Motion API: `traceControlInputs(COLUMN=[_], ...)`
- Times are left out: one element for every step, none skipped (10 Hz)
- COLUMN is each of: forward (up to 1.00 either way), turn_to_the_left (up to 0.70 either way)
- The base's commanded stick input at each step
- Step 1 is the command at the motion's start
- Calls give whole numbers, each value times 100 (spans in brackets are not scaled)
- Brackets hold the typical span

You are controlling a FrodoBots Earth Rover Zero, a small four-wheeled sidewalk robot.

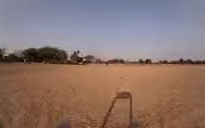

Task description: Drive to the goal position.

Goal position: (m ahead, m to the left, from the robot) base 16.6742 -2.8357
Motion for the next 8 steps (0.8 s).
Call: traceControlInputs(forward=[70,70,70,70,70,70,70,70], turn_to_the_left=[0,0,0,0,0,0,0,0])
